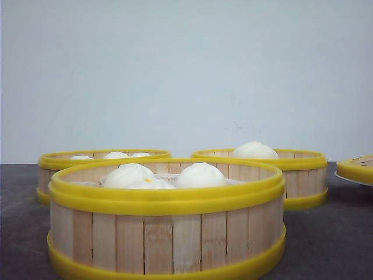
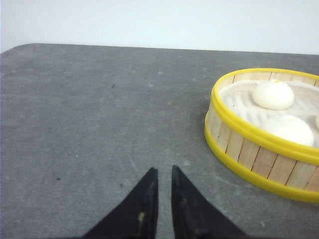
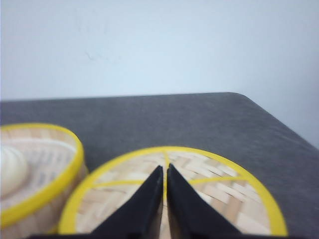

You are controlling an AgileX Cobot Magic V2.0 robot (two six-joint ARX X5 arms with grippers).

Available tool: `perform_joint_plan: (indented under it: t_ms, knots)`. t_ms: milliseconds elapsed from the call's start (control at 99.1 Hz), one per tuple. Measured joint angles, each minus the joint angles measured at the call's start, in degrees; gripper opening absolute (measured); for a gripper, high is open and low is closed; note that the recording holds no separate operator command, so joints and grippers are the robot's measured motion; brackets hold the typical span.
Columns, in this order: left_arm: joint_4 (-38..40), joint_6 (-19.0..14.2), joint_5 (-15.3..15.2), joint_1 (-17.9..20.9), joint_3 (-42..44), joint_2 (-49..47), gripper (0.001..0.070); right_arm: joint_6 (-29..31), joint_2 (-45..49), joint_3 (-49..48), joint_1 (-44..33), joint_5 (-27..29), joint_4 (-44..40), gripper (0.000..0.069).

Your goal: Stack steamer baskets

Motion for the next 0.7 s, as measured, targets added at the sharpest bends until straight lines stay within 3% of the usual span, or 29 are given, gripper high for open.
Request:
perform_joint_plan:
  t_ms: [222, 363, 545, 696]
  knots:
    - [-0.1, -7.8, 1.4, 0.0, 0.0, 0.0, 0.0021, 9.9, 0.0, 0.0, 0.0, -3.3, -2.6, 0.0008]
    - [-0.1, -10.7, 2.7, 0.0, 0.0, 0.0, 0.0021, 14.1, 0.0, 0.0, 0.0, -5.2, -6.5, 0.0008]
    - [1.9, -15.7, 4.0, 0.0, 0.0, 0.0, 0.0021, 17.7, 0.0, 0.0, 0.0, -10.9, -2.5, 0.0008]
    - [2.4, -18.8, 4.7, 0.0, 0.8, 0.2, 0.0021, 21.6, 0.2, 0.5, 0.0, -11.5, -0.1, 0.0008]
